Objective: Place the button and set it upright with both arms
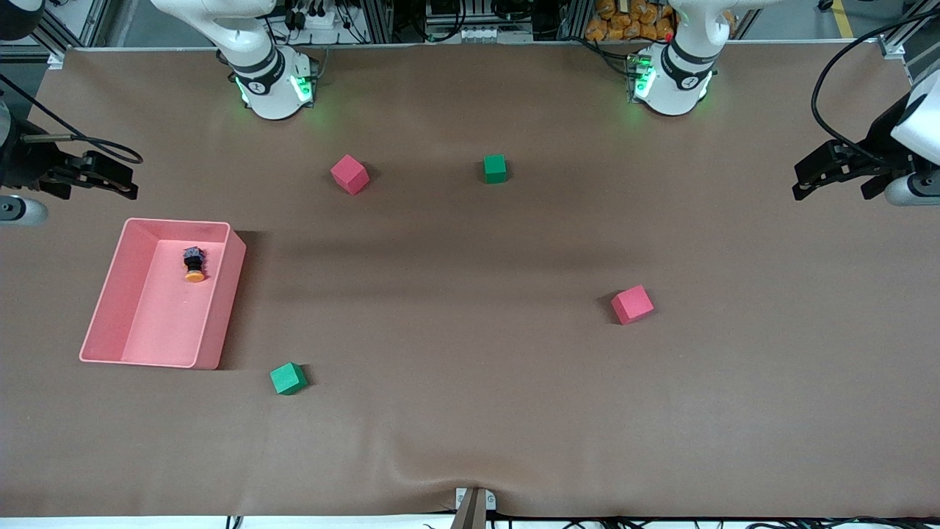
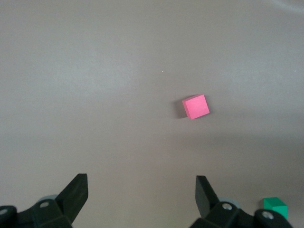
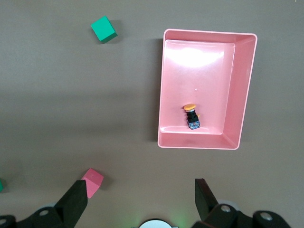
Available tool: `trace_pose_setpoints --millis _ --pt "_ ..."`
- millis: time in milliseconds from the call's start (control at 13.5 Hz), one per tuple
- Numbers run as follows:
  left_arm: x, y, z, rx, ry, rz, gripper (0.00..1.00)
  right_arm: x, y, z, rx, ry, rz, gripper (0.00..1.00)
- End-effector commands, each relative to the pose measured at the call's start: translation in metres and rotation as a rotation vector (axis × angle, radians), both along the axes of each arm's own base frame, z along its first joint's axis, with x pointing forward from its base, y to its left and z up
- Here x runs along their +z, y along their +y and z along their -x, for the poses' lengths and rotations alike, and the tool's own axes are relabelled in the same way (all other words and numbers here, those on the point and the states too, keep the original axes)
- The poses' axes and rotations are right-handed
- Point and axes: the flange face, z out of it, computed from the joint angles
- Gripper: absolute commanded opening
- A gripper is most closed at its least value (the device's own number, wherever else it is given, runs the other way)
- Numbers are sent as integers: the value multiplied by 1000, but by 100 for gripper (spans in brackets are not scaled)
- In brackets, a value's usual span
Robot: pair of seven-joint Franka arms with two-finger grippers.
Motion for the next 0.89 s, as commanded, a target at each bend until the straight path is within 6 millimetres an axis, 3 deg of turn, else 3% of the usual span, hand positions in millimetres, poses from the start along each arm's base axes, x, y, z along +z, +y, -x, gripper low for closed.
trace_pose_setpoints --millis 0,518,814 --pt "2 -2 -1 -22 -3 16 100 3 -1 -3 -18 -1 12 100" --pt "2 1 -1 -16 -3 17 100 -9 -10 2 -21 79 11 100" --pt "-1 3 -1 -11 1 17 100 -24 -43 3 -75 116 7 100"
